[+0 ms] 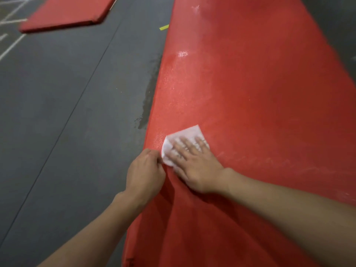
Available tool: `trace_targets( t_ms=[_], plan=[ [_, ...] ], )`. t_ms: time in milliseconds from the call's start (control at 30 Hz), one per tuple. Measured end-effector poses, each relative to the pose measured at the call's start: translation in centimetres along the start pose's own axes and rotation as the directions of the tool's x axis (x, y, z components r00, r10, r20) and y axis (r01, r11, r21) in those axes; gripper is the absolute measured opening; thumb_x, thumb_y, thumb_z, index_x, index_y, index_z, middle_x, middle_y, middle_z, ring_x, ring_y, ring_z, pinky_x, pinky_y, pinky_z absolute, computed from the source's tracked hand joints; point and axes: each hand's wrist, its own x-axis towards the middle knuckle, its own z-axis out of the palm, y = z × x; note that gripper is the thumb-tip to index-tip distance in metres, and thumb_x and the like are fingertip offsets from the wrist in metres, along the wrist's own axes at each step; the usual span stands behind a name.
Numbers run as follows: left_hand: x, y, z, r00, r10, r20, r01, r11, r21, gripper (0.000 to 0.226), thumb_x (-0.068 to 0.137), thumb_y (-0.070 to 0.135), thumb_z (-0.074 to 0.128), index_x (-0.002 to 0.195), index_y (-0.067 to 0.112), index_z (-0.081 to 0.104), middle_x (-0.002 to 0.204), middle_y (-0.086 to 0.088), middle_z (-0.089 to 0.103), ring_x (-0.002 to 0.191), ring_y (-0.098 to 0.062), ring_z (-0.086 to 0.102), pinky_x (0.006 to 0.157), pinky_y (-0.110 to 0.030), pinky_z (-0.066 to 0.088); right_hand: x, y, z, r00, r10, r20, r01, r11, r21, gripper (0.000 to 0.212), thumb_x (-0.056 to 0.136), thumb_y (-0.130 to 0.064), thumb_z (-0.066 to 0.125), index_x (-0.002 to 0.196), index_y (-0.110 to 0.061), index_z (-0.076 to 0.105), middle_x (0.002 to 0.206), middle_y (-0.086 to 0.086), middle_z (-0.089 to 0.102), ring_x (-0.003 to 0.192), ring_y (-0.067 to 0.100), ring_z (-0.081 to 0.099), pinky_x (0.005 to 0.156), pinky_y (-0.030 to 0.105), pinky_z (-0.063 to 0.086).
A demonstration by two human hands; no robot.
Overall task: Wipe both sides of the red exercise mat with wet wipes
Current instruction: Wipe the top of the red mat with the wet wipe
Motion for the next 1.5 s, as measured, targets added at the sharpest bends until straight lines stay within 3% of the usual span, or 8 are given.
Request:
trace_targets(
  t_ms=[367, 567, 767, 867, 967, 1100, 1233, 1500],
  plan=[
    [0.7, -0.8, 0.4, 0.975, -0.218, -0.049, 0.2, 0.951, -0.237, 0.015, 0.087, 0.0, 0.048, 0.098, 0.01, 0.046, 0.106, -0.007, 0.036, 0.078, -0.032, 0.049, 0.074, -0.038, 0.04, 2.4, -1.9, -0.4, 0.992, -0.123, -0.016, 0.123, 0.992, 0.02, 0.053, 0.105, -0.046, 0.018, 0.157, -0.032, 0.017, 0.166, 0.0, 0.002, 0.153, 0.023, -0.002, 0.121, 0.051, -0.007],
    [0.9, -2.2, 1.4, 0.971, -0.235, -0.042, 0.209, 0.923, -0.323, 0.024, 0.085, -0.004, 0.049, 0.098, 0.016, 0.041, 0.109, -0.007, 0.037, 0.077, -0.019, 0.045, 0.078, -0.025, 0.036, 6.1, -3.0, -0.1, 0.982, 0.152, -0.112, -0.145, 0.987, 0.063, 0.053, 0.105, -0.042, 0.024, 0.157, -0.033, 0.02, 0.167, 0.001, 0.001, 0.153, 0.023, -0.002, 0.12, 0.05, -0.01],
    [2.4, -2.6, 0.0, 0.927, -0.342, 0.152, 0.351, 0.657, -0.667, 0.061, 0.088, -0.01, 0.045, 0.14, 0.019, 0.043, 0.131, -0.016, 0.044, 0.091, -0.03, 0.065, 0.078, -0.041, 0.057, 4.4, -2.9, -1.8, 0.998, -0.058, 0.002, 0.053, 0.921, 0.385, 0.044, 0.107, -0.031, 0.026, 0.148, -0.025, 0.043, 0.161, 0.002, 0.028, 0.15, 0.02, 0.018, 0.122, 0.047, 0.004],
    [2.0, -2.1, -1.3, 0.978, -0.159, 0.134, 0.207, 0.684, -0.699, 0.06, 0.083, -0.012, 0.052, 0.134, 0.021, 0.057, 0.134, -0.01, 0.054, 0.1, -0.02, 0.063, 0.09, -0.037, 0.054, 3.7, -4.1, -4.2, 0.981, 0.192, 0.031, -0.099, 0.355, 0.93, 0.036, 0.105, -0.026, 0.04, 0.131, -0.016, 0.062, 0.139, 0.012, 0.057, 0.104, 0.013, 0.059, 0.088, 0.029, 0.05],
    [1.6, -1.0, -2.6, 0.964, -0.016, 0.264, 0.246, 0.426, -0.871, 0.028, 0.086, -0.001, 0.064, 0.113, 0.006, 0.067, 0.105, -0.01, 0.072, 0.089, -0.019, 0.067, 0.081, -0.032, 0.055, 2.0, -3.7, -6.3, 0.933, 0.15, 0.326, -0.253, -0.371, 0.894, 0.033, 0.096, -0.039, 0.047, 0.105, -0.018, 0.072, 0.082, 0.015, 0.064, 0.058, 0.013, 0.05, 0.047, 0.022, 0.034],
    [1.9, 0.5, -3.7, 0.974, -0.09, 0.207, 0.225, 0.423, -0.877, 0.009, 0.093, 0.012, 0.064, 0.087, 0.006, 0.062, 0.084, -0.016, 0.069, 0.072, -0.023, 0.064, 0.067, -0.034, 0.052, -0.6, -1.7, -7.2, 0.921, -0.037, 0.388, -0.326, -0.618, 0.716, 0.058, 0.104, -0.052, 0.025, 0.115, -0.011, 0.065, 0.089, 0.01, 0.064, 0.072, 0.02, 0.057, 0.068, 0.035, 0.038],
    [2.1, 1.2, -3.9, 0.989, -0.122, 0.082, 0.135, 0.538, -0.832, 0.014, 0.095, 0.019, 0.064, 0.084, 0.012, 0.058, 0.081, -0.016, 0.065, 0.07, -0.023, 0.06, 0.064, -0.038, 0.048, -2.8, 0.0, -8.2, 0.936, -0.112, 0.335, -0.333, -0.593, 0.733, 0.055, 0.098, -0.05, 0.044, 0.116, -0.006, 0.071, 0.115, 0.013, 0.068, 0.102, 0.024, 0.066, 0.097, 0.037, 0.05],
    [1.9, 2.3, -4.4, 1.0, -0.003, -0.016, -0.008, 0.755, -0.656, 0.025, 0.096, 0.028, 0.06, 0.084, 0.01, 0.048, 0.065, -0.001, 0.048, 0.05, -0.007, 0.038, 0.042, -0.021, 0.033, -4.4, 1.3, -9.6, 0.943, 0.065, 0.325, -0.312, -0.159, 0.937, 0.021, 0.092, -0.022, 0.068, 0.111, -0.014, 0.065, 0.086, -0.002, 0.069, 0.071, 0.006, 0.065, 0.061, 0.022, 0.052]
  ],
)
